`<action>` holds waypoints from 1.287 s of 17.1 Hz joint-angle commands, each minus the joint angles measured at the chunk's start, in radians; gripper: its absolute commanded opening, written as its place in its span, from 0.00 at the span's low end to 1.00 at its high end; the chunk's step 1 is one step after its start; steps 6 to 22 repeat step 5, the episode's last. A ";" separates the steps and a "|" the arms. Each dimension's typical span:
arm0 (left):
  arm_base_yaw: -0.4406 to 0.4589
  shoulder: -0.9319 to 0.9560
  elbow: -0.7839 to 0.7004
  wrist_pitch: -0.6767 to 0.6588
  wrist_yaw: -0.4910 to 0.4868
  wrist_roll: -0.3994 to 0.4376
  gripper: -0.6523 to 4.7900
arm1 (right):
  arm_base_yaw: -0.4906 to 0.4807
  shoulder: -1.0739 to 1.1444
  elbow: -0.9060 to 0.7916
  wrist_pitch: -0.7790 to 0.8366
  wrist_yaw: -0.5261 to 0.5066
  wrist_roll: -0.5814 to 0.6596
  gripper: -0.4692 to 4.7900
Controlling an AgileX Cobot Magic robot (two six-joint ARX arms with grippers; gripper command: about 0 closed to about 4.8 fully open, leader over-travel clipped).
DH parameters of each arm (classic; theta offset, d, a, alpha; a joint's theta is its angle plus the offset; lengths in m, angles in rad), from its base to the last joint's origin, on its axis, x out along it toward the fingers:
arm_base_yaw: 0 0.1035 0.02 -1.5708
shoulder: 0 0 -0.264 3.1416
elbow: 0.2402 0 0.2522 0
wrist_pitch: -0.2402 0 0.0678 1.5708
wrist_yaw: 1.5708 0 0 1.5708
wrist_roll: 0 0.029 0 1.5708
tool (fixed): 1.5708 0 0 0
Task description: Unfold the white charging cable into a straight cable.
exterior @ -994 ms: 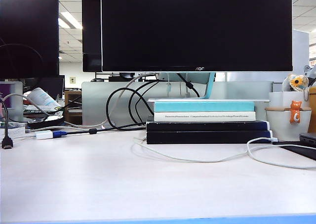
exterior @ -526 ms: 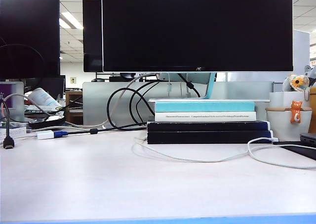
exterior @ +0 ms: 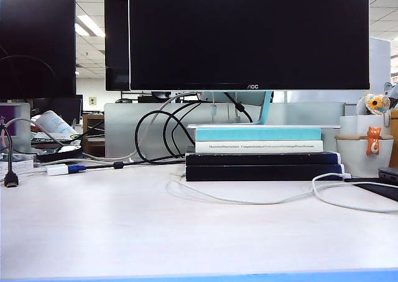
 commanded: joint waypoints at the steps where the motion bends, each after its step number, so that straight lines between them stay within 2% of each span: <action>1: 0.000 0.000 0.000 0.012 -0.003 0.000 0.12 | 0.001 0.001 -0.007 0.015 0.049 0.016 0.09; 5: 0.000 0.001 0.000 0.012 -0.003 0.000 0.12 | 0.001 -0.007 -0.007 0.066 0.039 0.085 0.09; 22: 0.000 0.001 0.000 0.012 -0.003 0.000 0.12 | 0.001 -0.007 -0.007 0.066 0.039 0.085 0.09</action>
